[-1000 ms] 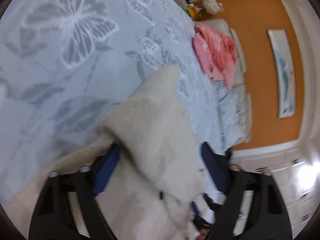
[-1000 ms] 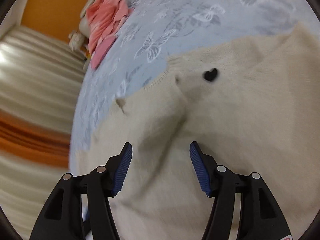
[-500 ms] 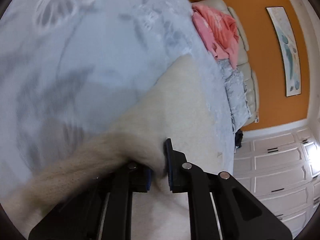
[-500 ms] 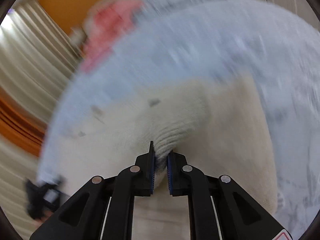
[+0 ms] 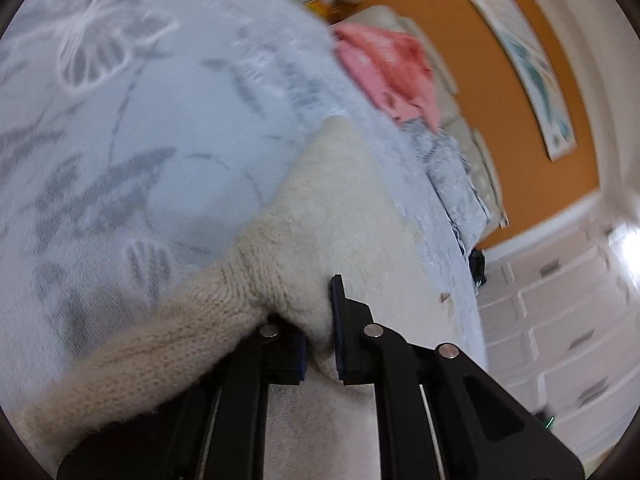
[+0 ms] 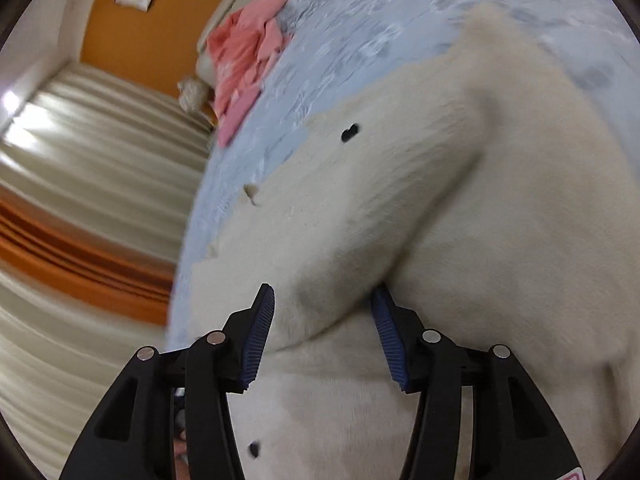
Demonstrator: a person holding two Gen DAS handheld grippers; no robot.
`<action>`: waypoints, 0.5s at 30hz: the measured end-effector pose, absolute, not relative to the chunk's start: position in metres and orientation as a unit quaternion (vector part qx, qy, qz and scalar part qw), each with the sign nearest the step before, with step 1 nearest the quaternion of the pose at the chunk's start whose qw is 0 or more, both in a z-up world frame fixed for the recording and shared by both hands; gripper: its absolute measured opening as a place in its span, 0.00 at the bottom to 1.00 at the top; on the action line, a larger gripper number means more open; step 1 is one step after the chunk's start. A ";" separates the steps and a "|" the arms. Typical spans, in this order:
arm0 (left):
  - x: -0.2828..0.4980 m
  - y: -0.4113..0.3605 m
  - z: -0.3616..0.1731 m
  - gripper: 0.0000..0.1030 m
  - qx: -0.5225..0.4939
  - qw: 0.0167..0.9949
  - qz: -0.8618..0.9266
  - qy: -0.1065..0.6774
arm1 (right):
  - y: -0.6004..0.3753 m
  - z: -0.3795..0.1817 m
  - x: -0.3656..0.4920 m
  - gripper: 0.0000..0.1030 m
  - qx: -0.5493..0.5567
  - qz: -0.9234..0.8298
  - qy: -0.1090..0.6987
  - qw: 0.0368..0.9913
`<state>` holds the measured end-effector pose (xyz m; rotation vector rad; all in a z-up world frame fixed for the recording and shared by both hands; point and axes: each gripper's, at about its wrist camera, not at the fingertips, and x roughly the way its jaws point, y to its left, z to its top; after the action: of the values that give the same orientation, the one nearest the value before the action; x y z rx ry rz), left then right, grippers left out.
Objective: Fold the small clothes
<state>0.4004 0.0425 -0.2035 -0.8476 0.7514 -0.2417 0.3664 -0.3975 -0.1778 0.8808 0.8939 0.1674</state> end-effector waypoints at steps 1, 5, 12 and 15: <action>0.400 0.043 -0.204 0.10 -0.404 0.837 -0.113 0.351 | -0.396 -0.174 0.374 0.48 0.409 0.082 0.419 0.806; 0.400 0.044 -0.205 0.10 -0.403 0.840 -0.120 0.343 | -0.416 -0.115 0.382 0.27 0.464 0.129 0.323 0.815; 0.395 0.044 -0.205 0.10 -0.399 0.845 -0.122 0.335 | -0.438 -0.124 0.330 0.52 0.420 0.011 0.353 0.836; 0.395 0.045 -0.204 0.10 -0.401 0.844 -0.124 0.333 | -0.422 -0.153 0.335 0.52 0.434 0.021 0.385 0.814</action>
<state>0.3947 0.0446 -0.2043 -0.8454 0.7039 -0.2614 0.3348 -0.4216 -0.1526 0.9269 0.8221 0.0455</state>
